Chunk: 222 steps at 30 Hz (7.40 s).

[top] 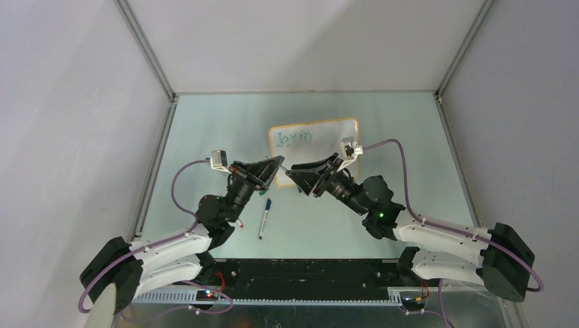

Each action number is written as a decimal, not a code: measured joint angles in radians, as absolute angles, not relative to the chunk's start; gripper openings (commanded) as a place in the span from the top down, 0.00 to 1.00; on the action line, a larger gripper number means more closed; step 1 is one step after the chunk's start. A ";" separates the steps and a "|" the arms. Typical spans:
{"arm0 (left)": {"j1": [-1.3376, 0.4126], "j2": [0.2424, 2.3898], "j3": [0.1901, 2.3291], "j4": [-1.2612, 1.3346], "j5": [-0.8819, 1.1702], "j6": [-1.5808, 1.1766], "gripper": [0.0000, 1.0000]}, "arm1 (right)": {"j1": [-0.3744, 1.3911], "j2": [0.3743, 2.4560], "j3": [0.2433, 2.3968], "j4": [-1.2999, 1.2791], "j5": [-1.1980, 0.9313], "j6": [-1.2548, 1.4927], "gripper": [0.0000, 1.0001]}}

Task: Write a sentence on the whiteboard
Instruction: Adjust the whiteboard marker, then write a sentence on the whiteboard.

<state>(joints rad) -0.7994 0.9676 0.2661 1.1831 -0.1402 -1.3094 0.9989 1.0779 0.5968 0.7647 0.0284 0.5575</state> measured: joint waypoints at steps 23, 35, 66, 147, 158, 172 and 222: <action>-0.758 0.879 0.260 1.063 -0.142 -1.274 0.20 | 0.972 1.053 0.616 0.627 0.003 0.547 1.00; -0.546 0.705 0.521 0.252 -0.103 -0.752 0.01 | 0.491 0.931 0.752 -0.054 -0.095 0.532 1.00; -0.200 1.394 0.489 0.720 0.509 -0.463 0.01 | 0.518 1.174 1.131 -0.406 -0.073 0.313 1.00; -0.126 1.977 0.643 1.478 0.839 -1.019 1.00 | 0.645 1.483 1.349 -0.447 0.273 0.227 1.00; -0.126 1.978 0.644 1.479 0.843 -1.019 1.00 | 0.645 1.526 1.372 -0.460 0.281 0.215 1.00; -0.126 1.978 0.644 1.480 0.845 -1.019 1.00 | 0.645 1.563 1.421 -0.492 0.286 0.208 1.00; -0.126 1.978 0.644 1.480 0.847 -1.019 1.00 | 0.950 1.660 1.324 -0.346 0.334 0.181 1.00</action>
<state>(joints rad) -0.1257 1.9781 0.6437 1.4796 0.8467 -1.0187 0.9504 1.6604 1.3235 -0.3462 0.3344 0.1810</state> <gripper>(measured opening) 0.111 0.129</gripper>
